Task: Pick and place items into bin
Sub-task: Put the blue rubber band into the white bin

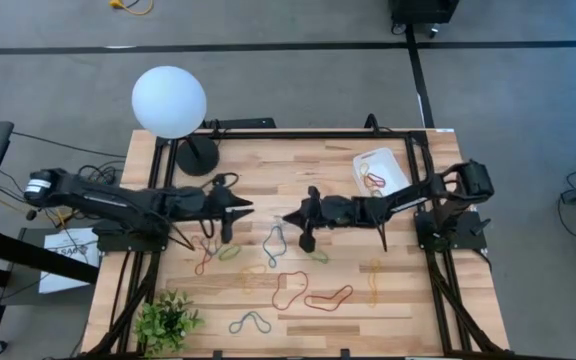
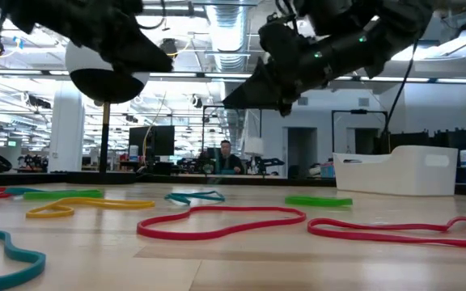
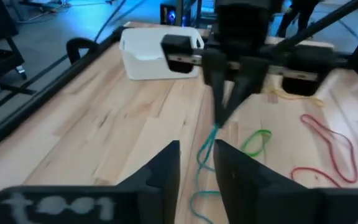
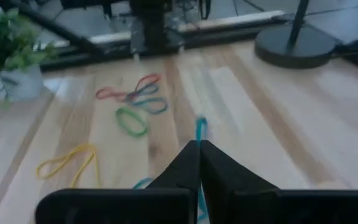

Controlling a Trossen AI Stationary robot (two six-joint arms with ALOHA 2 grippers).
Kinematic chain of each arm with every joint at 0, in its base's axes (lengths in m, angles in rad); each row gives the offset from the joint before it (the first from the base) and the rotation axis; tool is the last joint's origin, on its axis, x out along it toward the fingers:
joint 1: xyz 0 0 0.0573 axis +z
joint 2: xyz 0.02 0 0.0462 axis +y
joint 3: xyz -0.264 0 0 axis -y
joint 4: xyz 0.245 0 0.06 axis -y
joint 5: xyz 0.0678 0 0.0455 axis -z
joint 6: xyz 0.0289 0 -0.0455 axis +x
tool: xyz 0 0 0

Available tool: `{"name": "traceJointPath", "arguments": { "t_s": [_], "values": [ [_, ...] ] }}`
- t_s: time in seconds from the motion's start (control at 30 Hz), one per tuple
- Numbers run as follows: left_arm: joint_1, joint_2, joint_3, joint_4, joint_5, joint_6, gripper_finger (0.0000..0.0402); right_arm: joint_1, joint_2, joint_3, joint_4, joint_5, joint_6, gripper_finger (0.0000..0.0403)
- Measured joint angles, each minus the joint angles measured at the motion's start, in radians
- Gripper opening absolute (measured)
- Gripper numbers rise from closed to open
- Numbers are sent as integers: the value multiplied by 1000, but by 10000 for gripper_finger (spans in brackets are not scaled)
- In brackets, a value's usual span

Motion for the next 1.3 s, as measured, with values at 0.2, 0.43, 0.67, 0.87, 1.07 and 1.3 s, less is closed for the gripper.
{"name": "traceJointPath", "arguments": {
  "t_s": [0.2, 0.43, 0.67, 0.87, 1.07, 1.3],
  "values": [
    [0, 196, 39, 131, 5, 53, 149, 45, 4, 0, -3, 36, 0, 3],
    [0, 393, 117, 178, 115, 101, 174, 50, 9, 0, -8, 44, 0, 2],
    [0, 529, 194, 188, 106, 178, 174, 50, 9, 0, -8, 38, 0, 1],
    [0, 557, 223, 180, 109, 181, 173, 46, 9, 0, -38, 48, 0, 1],
    [0, 551, 224, 182, 21, 190, 173, 44, 7, 1, -142, 157, 0, 1],
    [0, 551, 224, 188, -108, 224, 173, 38, 7, 1, -255, 490, 0, 0]
  ]
}}
